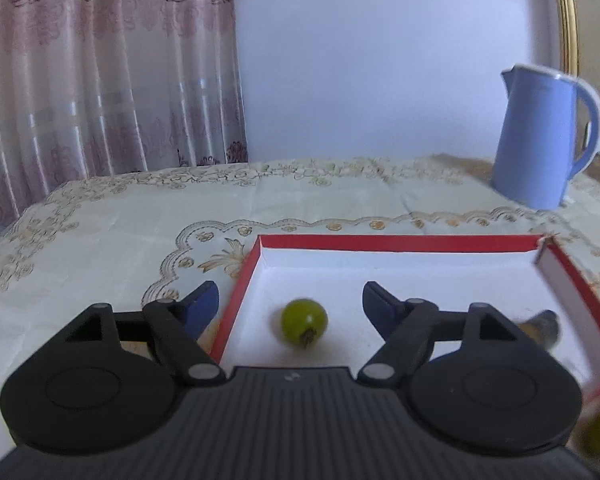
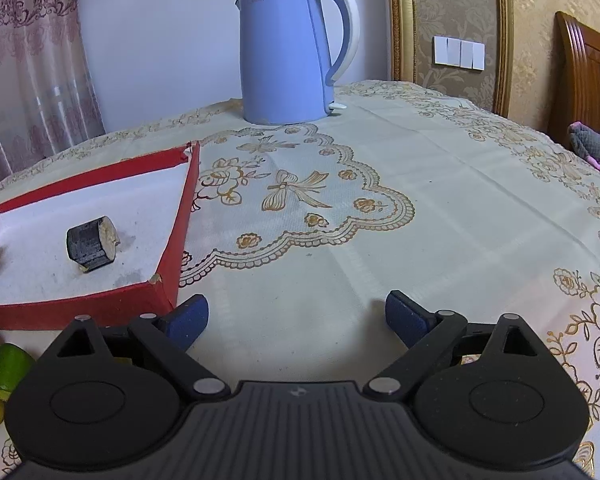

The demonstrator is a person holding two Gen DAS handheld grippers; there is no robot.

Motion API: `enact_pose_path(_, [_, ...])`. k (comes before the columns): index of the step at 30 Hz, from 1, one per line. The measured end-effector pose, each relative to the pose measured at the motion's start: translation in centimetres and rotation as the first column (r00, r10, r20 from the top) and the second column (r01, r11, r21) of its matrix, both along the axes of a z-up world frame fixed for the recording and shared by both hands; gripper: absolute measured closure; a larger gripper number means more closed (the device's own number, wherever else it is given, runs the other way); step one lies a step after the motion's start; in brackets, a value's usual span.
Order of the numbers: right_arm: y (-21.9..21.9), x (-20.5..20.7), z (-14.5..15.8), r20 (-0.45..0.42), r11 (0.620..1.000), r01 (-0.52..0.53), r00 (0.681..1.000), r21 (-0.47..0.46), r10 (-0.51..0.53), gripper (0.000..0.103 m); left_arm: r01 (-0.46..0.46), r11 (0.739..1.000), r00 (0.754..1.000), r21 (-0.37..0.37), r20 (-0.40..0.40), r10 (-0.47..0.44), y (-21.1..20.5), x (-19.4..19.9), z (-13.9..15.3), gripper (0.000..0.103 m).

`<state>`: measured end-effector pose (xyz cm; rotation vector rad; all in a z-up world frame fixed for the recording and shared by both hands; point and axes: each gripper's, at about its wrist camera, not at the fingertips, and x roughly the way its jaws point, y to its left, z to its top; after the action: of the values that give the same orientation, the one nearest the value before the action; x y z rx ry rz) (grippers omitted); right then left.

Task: Organize fruits
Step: 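Grasp a green lime with the left gripper and drop it in the tray, then grasp the round green fruit beside the tray with the right gripper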

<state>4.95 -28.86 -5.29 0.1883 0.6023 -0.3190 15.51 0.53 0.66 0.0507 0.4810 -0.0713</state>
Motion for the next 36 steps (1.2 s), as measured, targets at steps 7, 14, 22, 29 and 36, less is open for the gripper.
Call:
enact_pose_path(7, [0.6,0.5,-0.1,-0.029,0.999,-0.021,0.999,-0.031,0.020,0.002,0.017,1.000,0.997,-0.024,0.075,-0.015,2.5,-8.1,0.0,0.012])
enact_pose_path(14, [0.6,0.4,-0.1,-0.026,0.999,-0.023,0.999,-0.029,0.022,0.002,0.070,0.997,0.997,-0.033,0.035,-0.069,4.0,-13.6,-1.6,0.010])
enact_pose_path(22, [0.0,-1.1,0.2,0.046,0.998,-0.048,0.998,0.031,0.046,0.002,0.068,0.998,0.996,0.000,-0.064,-0.068,4.1,-13.9,-4.5,0.009])
enact_pose_path(29, [1.8,-3.5,0.5,0.078,0.989,-0.137,0.988,0.064,0.132,0.002,0.031,0.999,0.994,0.042,-0.110,-0.026,4.0,-12.9,-5.2,0.004])
enact_pose_path(36, [4.9,-3.9,1.5,0.100,0.976,-0.219,0.971,0.000,0.218,0.002,0.018,0.999,0.991,0.035,-0.130,-0.014,4.3,-12.3,-5.4,0.000])
